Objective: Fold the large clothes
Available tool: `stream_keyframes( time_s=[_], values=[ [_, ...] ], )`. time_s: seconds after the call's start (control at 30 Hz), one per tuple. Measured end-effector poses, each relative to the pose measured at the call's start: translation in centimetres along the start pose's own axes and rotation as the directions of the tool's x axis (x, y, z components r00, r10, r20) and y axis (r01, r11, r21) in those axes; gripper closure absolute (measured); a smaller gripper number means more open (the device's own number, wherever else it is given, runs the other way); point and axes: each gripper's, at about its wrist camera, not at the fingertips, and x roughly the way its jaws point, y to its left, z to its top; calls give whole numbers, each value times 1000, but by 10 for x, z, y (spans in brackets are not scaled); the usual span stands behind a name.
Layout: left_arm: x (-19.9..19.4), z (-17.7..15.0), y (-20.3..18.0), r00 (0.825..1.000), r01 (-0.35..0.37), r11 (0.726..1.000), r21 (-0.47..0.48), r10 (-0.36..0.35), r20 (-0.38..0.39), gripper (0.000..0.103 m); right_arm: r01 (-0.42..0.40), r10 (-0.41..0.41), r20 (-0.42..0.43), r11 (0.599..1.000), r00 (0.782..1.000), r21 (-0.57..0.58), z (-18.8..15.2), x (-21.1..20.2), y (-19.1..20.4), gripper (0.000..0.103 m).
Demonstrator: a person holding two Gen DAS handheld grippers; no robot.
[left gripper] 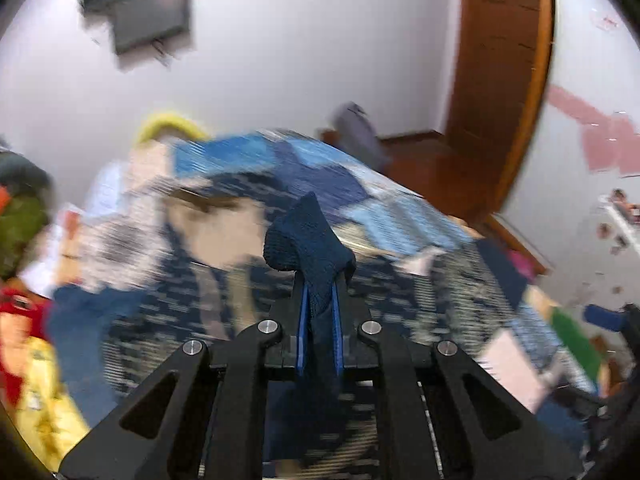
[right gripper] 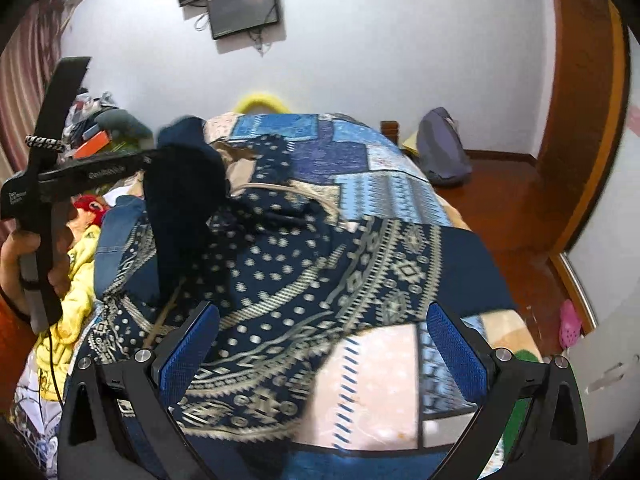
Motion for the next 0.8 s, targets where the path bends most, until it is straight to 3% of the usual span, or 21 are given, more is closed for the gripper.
stream_keyframes(
  time_s=[0.2, 0.37, 0.43, 0.5, 0.63, 0.7, 0.8],
  values=[
    [65, -22, -57, 979, 133, 991, 7, -131, -159, 93, 75, -74, -30, 997, 997, 29, -10, -1, -38, 0],
    [97, -44, -81, 916, 227, 972, -54, -232, -326, 93, 118, -109, -99, 989, 989, 90, -25, 8, -72, 0],
    [95, -48, -85, 905, 241, 970, -43, -240, -351, 78, 112, -97, -119, 986, 988, 128, -33, 12, -84, 0],
    [88, -48, -85, 911, 242, 970, -28, -237, -338, 64, 114, -93, -141, 981, 986, 156, -39, 16, -93, 0],
    [49, -37, -61, 943, 221, 975, -33, -222, -248, 39, 108, -71, -181, 972, 981, 207, -48, 31, -110, 0],
    [33, -31, -38, 961, 184, 982, -48, -190, -199, 34, 105, -61, -193, 969, 979, 225, -48, 38, -118, 0],
    [13, -32, 0, 988, 61, 997, -51, -67, -140, 21, 108, -57, -203, 962, 977, 249, -44, 50, -130, 0]
  ],
)
